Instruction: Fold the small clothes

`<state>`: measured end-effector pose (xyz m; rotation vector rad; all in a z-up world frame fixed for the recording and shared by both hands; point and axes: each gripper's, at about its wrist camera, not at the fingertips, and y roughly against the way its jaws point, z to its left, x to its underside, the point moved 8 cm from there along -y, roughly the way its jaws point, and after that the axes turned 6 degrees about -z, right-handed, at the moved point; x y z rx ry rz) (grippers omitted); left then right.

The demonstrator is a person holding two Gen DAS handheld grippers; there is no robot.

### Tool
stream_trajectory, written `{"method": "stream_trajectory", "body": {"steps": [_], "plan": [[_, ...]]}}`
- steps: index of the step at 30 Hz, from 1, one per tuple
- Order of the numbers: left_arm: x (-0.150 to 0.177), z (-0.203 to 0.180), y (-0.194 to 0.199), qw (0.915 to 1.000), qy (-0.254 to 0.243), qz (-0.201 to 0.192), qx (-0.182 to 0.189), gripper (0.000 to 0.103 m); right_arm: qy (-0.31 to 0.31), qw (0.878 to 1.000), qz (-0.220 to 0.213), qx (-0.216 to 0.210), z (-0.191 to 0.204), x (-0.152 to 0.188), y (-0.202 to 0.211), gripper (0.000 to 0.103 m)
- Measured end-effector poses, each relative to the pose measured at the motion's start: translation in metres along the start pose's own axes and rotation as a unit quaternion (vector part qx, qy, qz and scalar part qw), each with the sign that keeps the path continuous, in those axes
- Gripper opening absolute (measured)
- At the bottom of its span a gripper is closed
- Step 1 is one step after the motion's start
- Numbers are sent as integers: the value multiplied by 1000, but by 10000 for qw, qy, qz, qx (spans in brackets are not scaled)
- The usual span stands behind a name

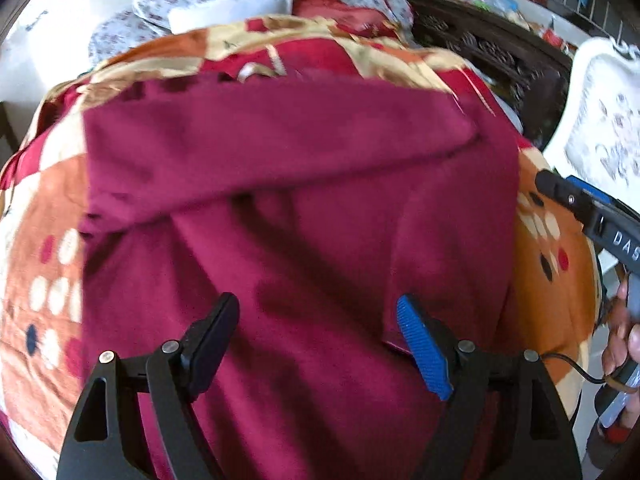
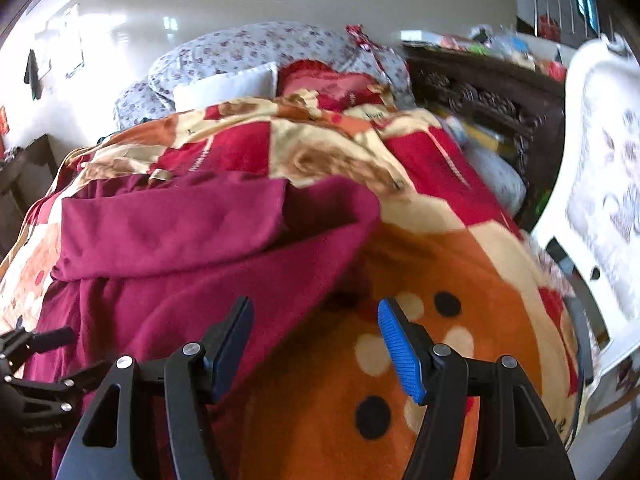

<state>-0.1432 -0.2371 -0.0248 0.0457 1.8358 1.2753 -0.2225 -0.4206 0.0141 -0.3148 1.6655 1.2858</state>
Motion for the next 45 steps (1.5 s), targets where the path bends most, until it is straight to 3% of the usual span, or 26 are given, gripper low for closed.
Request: {"method": "stream_trajectory", "body": {"steps": [6,11,17,22,27,29,31,33,39,41,43,45], "plan": [[7,-27,-8,9998,-95,111,127,81,-274,9995,129,-82,-26,14,-5,69],[9,-34,-12,9997,-123,184,73,82,-944,9908,449,-864,-26,20,-28,69],[9,-35,-8,9998,-96,169,92,82,-1492,9663,985,-1852,9,32,-55,69],[15,-40,14,9985,-281,-24,470,82,-1419,9656,931,-1970,21,32,-53,69],[38,-56,24,9933,-901,178,701,85,-1361,9682,926,-1883,21,30,-53,69],[44,-62,26,9897,-1307,114,573,85,-1363,9682,933,-1876,19,30,-53,69],[45,-65,23,9839,-1776,-3,214,85,-1404,9675,937,-1883,18,31,-53,69],[42,-73,19,9716,-2357,-160,-141,85,-1423,9674,924,-1882,17,31,-52,69],[31,-98,4,9428,-3304,-363,-266,85,-1541,9675,853,-1814,1,31,-50,69],[28,-103,1,9424,-3317,-378,-198,76,-1643,9669,805,-1780,-7,30,-48,69],[27,-106,-4,9488,-3155,-115,106,19,-1764,9668,713,-1704,-19,27,-44,69],[20,-110,-5,9549,-2957,82,264,7,-1839,9677,623,-1606,-29,24,-39,69]]}}
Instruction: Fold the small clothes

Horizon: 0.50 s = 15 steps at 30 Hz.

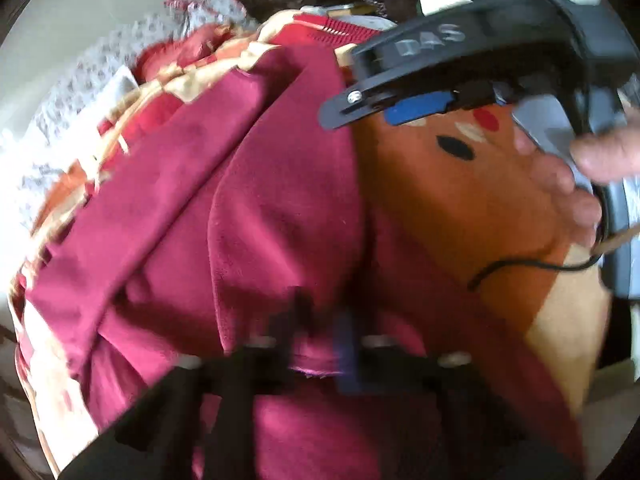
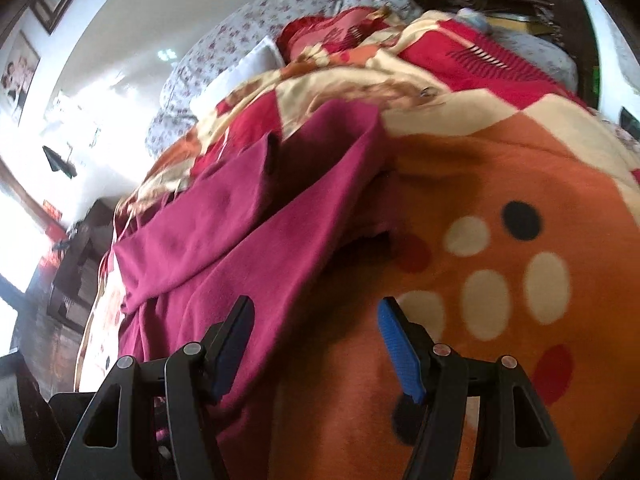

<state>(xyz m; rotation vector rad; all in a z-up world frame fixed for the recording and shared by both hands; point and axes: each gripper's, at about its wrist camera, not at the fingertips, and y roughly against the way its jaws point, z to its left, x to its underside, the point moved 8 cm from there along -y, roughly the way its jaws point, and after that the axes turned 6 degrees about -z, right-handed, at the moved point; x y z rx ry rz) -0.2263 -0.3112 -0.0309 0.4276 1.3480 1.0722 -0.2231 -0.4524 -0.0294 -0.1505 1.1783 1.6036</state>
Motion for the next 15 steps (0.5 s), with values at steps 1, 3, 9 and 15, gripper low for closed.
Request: {"method": "stream_trajectory", "body": {"steps": [1,3,9,15], "plan": [[-5,1,1,10000,-20,-32,11,5,-23,10000,-61,34,-3,-2,5,69],[-24,1,12,9996,43,-202,203,5,-78,9997,-192,108,-10,-7,15,69],[-108,17,83,9914,397,-1101,592,5,-294,9977,-583,207,-19,-27,43,69],[-199,51,155,9732,875,-1892,970,5,-94,9970,-744,170,4,-43,51,69]]}}
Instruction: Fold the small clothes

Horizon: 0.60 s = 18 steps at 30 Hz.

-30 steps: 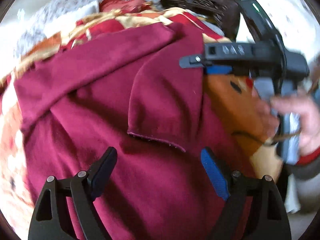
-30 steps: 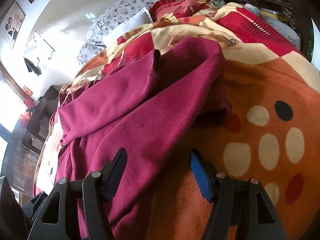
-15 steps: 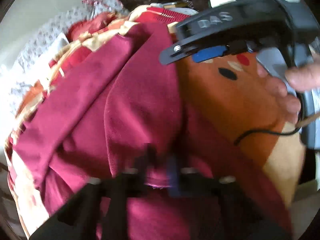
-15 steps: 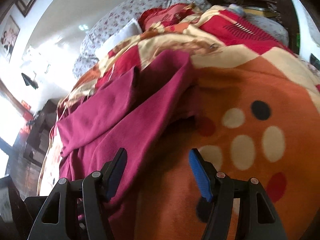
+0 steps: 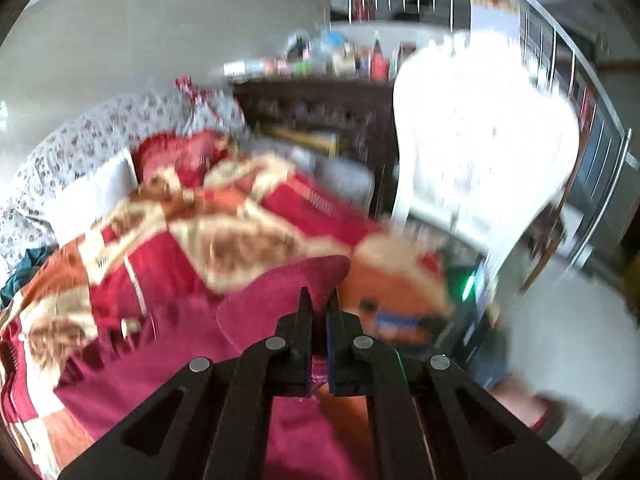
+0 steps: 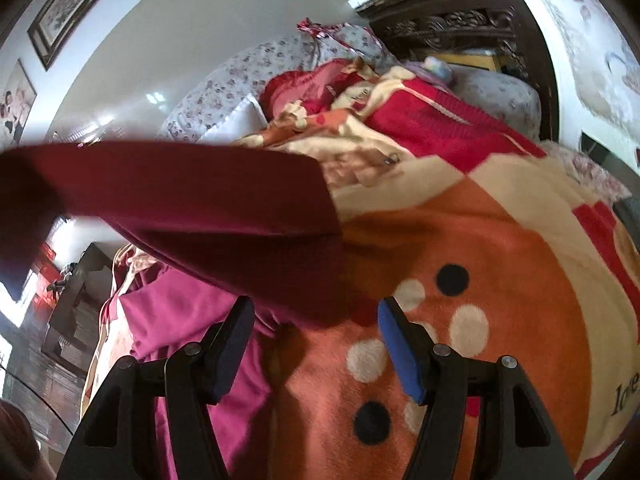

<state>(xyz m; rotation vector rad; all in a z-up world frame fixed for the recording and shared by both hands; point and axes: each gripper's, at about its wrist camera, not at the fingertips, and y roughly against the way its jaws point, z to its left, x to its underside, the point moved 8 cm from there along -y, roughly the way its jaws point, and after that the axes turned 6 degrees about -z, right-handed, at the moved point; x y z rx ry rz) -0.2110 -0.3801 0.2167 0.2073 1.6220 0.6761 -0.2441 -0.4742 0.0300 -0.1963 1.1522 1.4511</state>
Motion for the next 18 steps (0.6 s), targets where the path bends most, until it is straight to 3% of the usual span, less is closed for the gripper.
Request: {"method": "stream_trajectory", "body": {"steps": [2,5,8,13,18], "plan": [[-33,8,18,9995,175,-278,14,5,70,10000,6,-23,9,-1,-3,69],[-54,29,41,9980,394,-486,-49,5,224,9997,76,-75,24,0,-12,69],[-50,66,63,9962,665,-510,-220,5,398,9990,160,-107,38,3,-22,71],[9,142,86,9888,1226,-271,-806,5,652,9971,362,-137,57,9,-45,72],[120,229,87,9659,2289,168,-1202,5,703,9967,415,-20,66,4,-66,72]]}}
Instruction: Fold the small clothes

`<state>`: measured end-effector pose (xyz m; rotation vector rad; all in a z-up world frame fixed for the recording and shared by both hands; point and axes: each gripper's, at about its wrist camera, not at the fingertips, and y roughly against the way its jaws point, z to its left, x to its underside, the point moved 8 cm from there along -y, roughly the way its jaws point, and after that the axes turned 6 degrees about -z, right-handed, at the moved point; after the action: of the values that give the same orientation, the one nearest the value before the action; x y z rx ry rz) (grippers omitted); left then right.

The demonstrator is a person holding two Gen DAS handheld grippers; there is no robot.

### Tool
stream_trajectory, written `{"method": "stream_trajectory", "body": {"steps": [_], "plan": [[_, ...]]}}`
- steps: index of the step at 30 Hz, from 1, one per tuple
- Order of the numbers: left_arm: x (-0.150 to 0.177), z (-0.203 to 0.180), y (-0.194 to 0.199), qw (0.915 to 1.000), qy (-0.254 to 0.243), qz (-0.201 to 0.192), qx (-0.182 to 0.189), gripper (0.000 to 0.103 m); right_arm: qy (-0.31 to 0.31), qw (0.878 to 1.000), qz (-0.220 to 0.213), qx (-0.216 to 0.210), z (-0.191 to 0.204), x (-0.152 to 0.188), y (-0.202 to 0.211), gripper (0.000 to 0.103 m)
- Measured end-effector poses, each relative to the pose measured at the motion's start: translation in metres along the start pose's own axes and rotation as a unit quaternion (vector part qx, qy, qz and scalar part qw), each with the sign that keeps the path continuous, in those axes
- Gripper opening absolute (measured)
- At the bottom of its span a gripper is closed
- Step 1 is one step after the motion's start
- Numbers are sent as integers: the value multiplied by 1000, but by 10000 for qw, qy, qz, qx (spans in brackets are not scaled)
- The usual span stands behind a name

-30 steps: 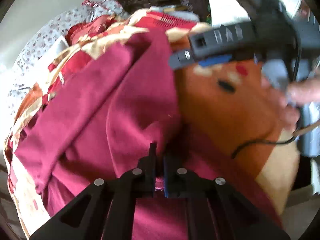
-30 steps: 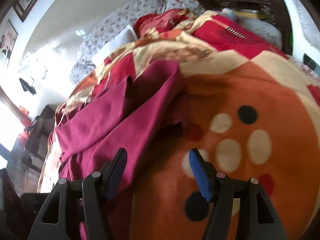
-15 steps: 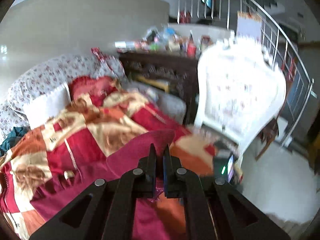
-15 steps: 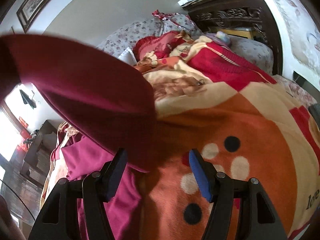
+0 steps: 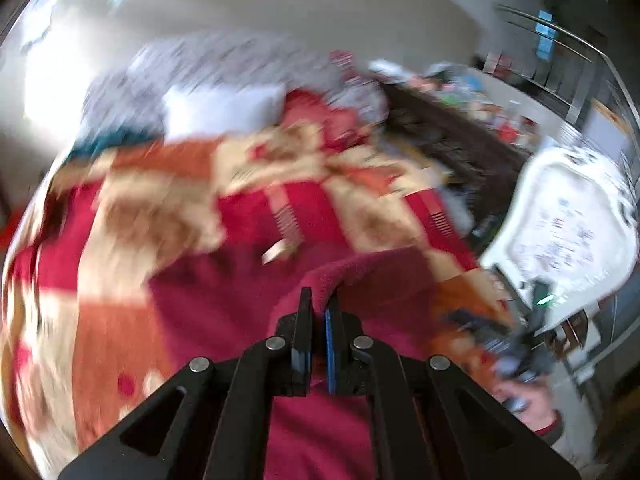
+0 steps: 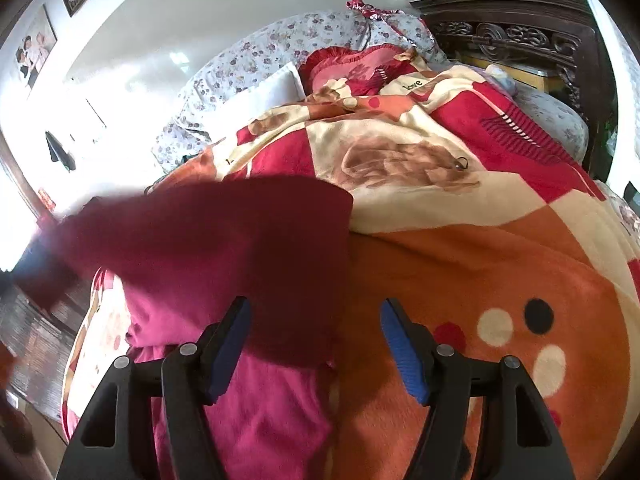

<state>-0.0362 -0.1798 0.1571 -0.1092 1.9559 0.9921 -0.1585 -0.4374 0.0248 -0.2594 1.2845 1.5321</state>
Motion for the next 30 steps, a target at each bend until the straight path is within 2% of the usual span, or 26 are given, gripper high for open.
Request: {"method": "stream_trajectory", "body": {"steps": [2,4,6,7,11,13,17,19,20,23,24,25,30], "plan": [[31,45,-24,9986,376,272,-243,5,40,10000,4,25,5,-3,-8,72],[52,72,-42,9961,667,463,-345,5,234,9997,30,31,16,-3,-18,72],[71,94,-62,9931,952,604,-312,5,613,9979,107,171,27,0,-33,62],[75,98,-67,9927,982,620,-328,5,816,9960,195,320,31,3,-44,53],[76,108,-82,9931,948,503,-464,5,984,9917,597,580,28,16,-78,53],[70,112,-82,9936,919,380,-536,8,952,9920,594,577,27,13,-78,54],[55,114,-68,9950,697,134,-707,23,1029,9930,351,455,34,2,-57,56],[49,116,-62,9953,691,41,-676,39,1062,9931,288,395,38,-2,-49,60],[48,115,-57,9953,695,-18,-668,43,1098,9928,257,412,38,-4,-47,63],[50,110,-54,9964,591,-60,-605,55,1202,9913,215,483,39,-6,-44,65],[51,109,-54,9966,529,-58,-622,64,1221,9908,212,539,36,-6,-45,66],[54,108,-57,9964,408,-52,-742,68,1216,9903,195,641,32,-7,-46,66],[66,106,-84,9932,-44,199,-1142,68,1098,9879,136,1088,11,-15,-59,66]]}}
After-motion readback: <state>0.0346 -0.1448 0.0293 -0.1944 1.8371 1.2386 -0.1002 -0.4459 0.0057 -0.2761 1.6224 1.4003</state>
